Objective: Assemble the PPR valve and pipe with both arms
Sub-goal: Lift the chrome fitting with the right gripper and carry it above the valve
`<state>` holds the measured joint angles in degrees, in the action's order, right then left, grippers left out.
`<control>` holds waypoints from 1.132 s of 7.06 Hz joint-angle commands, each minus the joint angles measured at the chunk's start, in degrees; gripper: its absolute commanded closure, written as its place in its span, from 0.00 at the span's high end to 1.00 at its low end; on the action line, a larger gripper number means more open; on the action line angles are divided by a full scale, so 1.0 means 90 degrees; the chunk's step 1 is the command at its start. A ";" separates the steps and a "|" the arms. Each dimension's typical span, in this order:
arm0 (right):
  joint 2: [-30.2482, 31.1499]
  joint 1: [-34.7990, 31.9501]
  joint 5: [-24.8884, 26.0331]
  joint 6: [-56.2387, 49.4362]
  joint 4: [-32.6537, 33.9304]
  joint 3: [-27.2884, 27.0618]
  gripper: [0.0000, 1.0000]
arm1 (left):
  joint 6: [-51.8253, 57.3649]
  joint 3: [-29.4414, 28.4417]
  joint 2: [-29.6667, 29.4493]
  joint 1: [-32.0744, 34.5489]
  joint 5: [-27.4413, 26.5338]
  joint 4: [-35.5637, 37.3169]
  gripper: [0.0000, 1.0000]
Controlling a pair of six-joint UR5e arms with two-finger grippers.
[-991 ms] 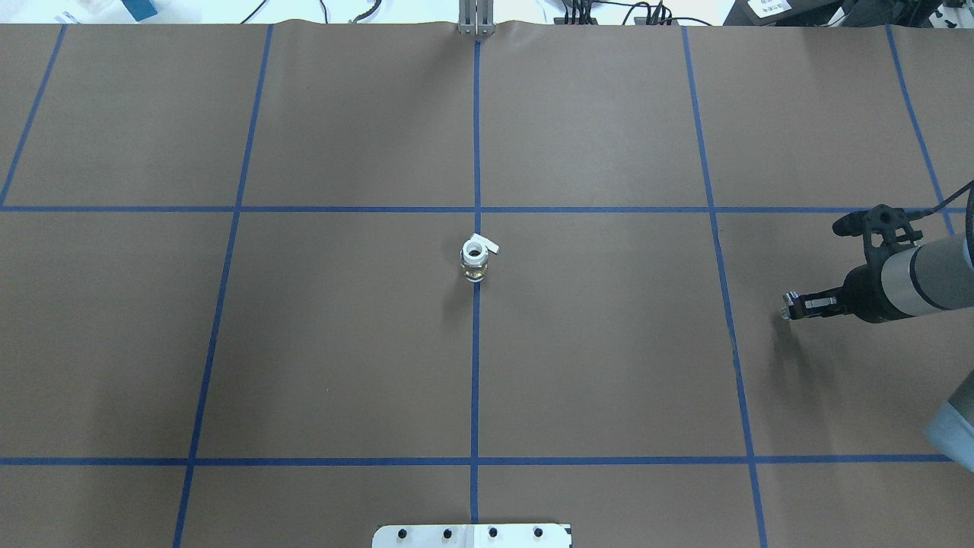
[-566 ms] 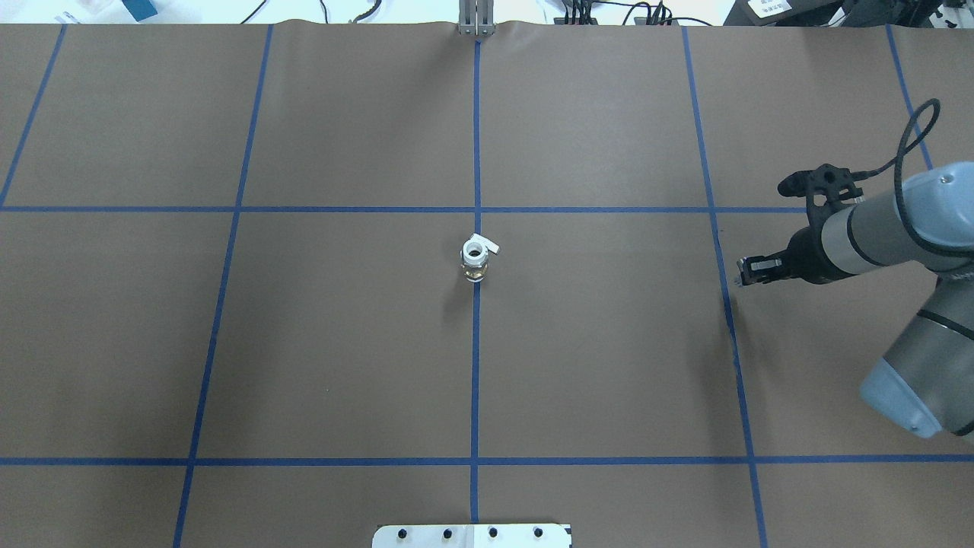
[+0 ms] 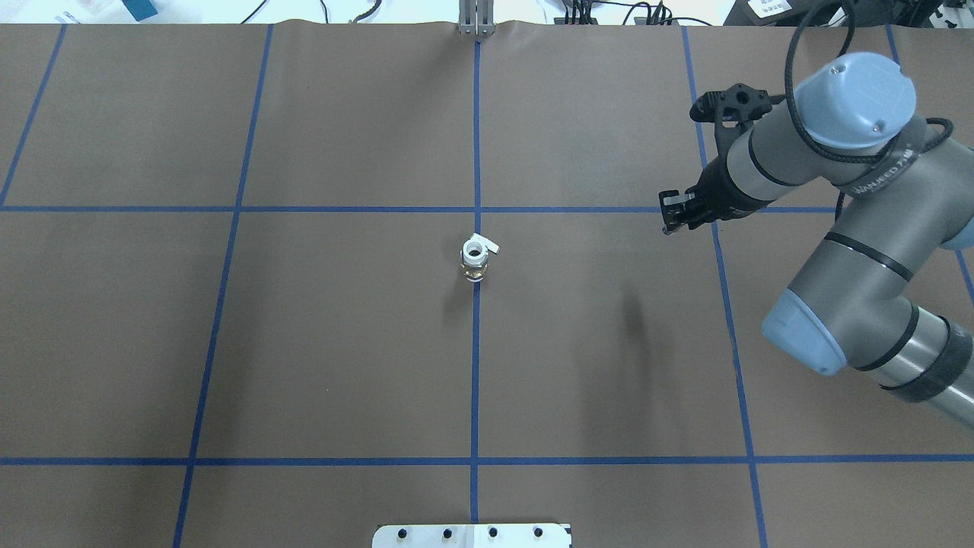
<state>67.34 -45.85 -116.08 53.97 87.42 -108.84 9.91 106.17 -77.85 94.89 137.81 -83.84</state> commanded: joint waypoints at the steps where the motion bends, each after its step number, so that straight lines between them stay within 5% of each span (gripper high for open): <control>1: -0.1207 0.0403 0.0191 0.1019 0.0745 0.0158 0.00 | -0.0027 0.0039 0.0085 0.0238 0.0029 -0.0001 1.00; 5: -0.3473 0.1235 0.1245 0.2527 0.0755 0.2360 0.00 | -0.0037 0.0000 0.0085 0.0218 0.0039 -0.0011 1.00; 8: -0.3634 0.1471 0.1609 0.2529 0.0939 0.2679 0.00 | -0.0037 -0.0039 0.0085 0.0218 0.0039 -0.0001 1.00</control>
<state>34.95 -33.09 -102.21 76.60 94.58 -85.21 9.58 105.95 -77.08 96.86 138.20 -83.86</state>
